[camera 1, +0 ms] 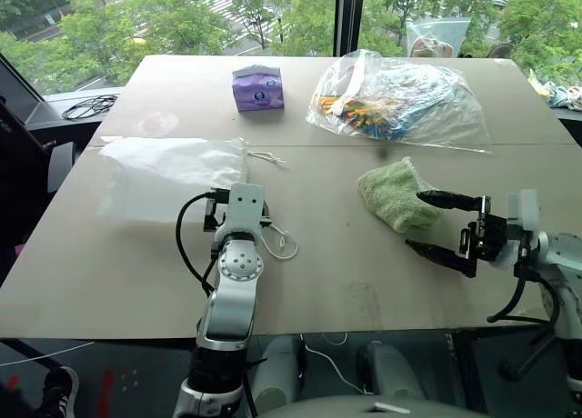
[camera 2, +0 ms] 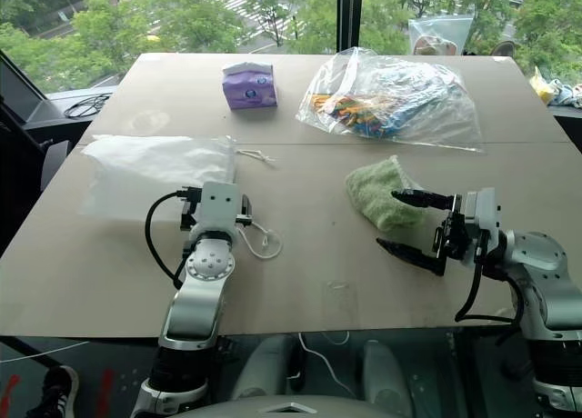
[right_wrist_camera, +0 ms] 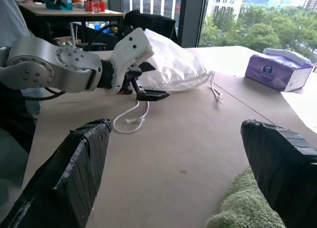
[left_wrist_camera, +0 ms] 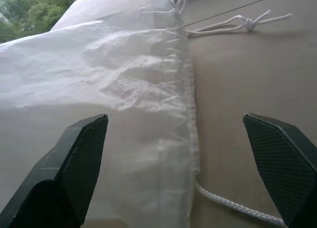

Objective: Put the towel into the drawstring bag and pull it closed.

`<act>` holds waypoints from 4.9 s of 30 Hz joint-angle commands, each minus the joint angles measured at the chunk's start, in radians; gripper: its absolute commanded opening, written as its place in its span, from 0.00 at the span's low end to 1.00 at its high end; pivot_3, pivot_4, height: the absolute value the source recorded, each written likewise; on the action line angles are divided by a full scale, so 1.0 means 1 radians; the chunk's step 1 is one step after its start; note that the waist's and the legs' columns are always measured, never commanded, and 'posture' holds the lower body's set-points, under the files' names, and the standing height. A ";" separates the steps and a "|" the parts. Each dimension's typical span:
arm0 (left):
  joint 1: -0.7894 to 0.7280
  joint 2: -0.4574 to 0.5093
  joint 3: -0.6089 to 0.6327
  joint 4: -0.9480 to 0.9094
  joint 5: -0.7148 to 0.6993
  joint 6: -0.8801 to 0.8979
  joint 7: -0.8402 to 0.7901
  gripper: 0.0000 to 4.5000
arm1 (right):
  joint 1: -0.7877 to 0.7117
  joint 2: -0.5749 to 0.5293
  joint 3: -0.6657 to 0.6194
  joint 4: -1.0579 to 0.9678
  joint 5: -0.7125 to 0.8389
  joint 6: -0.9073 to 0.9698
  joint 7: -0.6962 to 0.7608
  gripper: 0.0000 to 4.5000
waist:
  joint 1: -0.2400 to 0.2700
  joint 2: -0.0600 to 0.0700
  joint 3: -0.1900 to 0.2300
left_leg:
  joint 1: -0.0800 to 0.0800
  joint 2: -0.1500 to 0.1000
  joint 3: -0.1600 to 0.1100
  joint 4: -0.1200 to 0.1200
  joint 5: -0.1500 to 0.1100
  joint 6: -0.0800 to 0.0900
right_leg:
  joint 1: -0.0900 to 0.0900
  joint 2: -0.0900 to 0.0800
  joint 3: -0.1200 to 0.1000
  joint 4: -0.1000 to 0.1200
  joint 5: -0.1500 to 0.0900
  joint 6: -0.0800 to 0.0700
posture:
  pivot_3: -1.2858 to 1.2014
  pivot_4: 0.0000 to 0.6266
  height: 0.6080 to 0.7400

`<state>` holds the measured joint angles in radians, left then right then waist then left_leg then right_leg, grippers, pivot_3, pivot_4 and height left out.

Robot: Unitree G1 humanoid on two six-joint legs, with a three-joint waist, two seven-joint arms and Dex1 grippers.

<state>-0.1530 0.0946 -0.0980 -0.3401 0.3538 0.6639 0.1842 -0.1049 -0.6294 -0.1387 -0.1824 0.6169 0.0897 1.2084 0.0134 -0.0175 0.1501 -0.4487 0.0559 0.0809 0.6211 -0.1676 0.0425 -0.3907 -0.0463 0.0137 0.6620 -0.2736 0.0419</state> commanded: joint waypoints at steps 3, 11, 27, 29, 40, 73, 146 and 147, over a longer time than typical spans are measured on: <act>0.010 -0.021 0.003 0.002 0.035 -0.049 0.043 1.00 | 0.002 0.011 0.009 -0.038 -0.018 -0.010 -0.024 0.99 | 0.000 0.000 0.000 | 0.000 0.000 0.000 0.000 0.000 0.000 | 0.000 -0.001 0.000 0.000 0.000 -0.001 | 0.52 0.24 1.00; 0.021 -0.028 0.032 0.005 0.055 -0.073 0.073 0.51 | 0.009 0.017 0.014 -0.041 -0.029 -0.022 -0.030 1.00 | 0.000 0.000 0.000 | 0.000 0.000 0.000 0.000 0.000 0.000 | 0.000 -0.002 0.000 0.000 0.000 -0.001 | 0.52 0.24 1.00; 0.055 -0.015 0.046 -0.011 0.091 -0.084 0.059 0.01 | -0.009 0.030 0.011 -0.015 -0.039 -0.042 -0.033 1.00 | 0.000 0.000 0.000 | 0.000 0.000 0.000 0.000 0.000 0.000 | 0.000 -0.002 0.000 0.000 0.000 -0.001 | 0.52 0.24 1.00; 0.056 -0.022 0.041 -0.025 0.101 -0.031 0.039 0.12 | -0.010 0.032 0.011 -0.014 -0.039 -0.044 -0.034 1.00 | 0.000 0.000 0.000 | 0.000 0.000 0.000 0.000 0.000 0.000 | 0.000 -0.002 0.000 0.000 0.000 -0.001 | 0.52 0.24 1.00; -0.010 0.111 -0.090 0.059 0.391 -0.002 0.073 0.72 | -0.025 0.044 0.016 0.004 -0.053 -0.052 -0.029 1.00 | 0.000 0.000 0.000 | 0.000 0.000 0.000 0.000 0.000 0.000 | 0.000 -0.005 0.000 0.001 0.000 -0.001 | 0.52 0.24 1.00; 0.023 -0.025 0.039 0.106 0.320 -0.065 0.142 0.72 | -0.017 0.045 0.012 0.011 -0.067 -0.075 -0.041 1.00 | 0.000 0.000 0.000 | 0.000 0.000 0.000 0.000 0.000 0.000 | 0.000 -0.006 -0.001 0.001 0.000 -0.001 | 0.52 0.24 1.00; -0.306 -0.104 0.189 -0.249 -0.431 0.196 -0.278 0.00 | -0.335 0.074 0.167 0.107 -0.304 1.143 -0.516 0.09 | -0.002 -0.003 -0.002 | -0.002 0.001 -0.005 0.009 -0.001 0.001 | 0.005 0.001 -0.006 0.001 0.001 0.001 | 0.52 0.24 1.00; -0.308 -0.094 0.195 -0.257 -0.458 0.210 -0.301 0.00 | -0.341 0.084 0.152 0.097 -0.288 1.149 -0.514 0.06 | -0.002 -0.003 -0.002 | -0.002 0.001 -0.006 0.009 -0.001 0.001 | 0.005 0.001 -0.006 0.001 0.001 0.001 | 0.52 0.24 1.00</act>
<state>-0.4356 -0.0109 0.0872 -0.5396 -0.0509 0.8598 -0.0777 -0.4795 -0.5687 -0.0183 -0.1006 0.2877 1.1754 0.6866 0.0113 -0.0208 0.1479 -0.4505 0.0567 0.0751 0.6301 -0.1684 0.0433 -0.3858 -0.0451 0.0077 0.6626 -0.2727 0.0427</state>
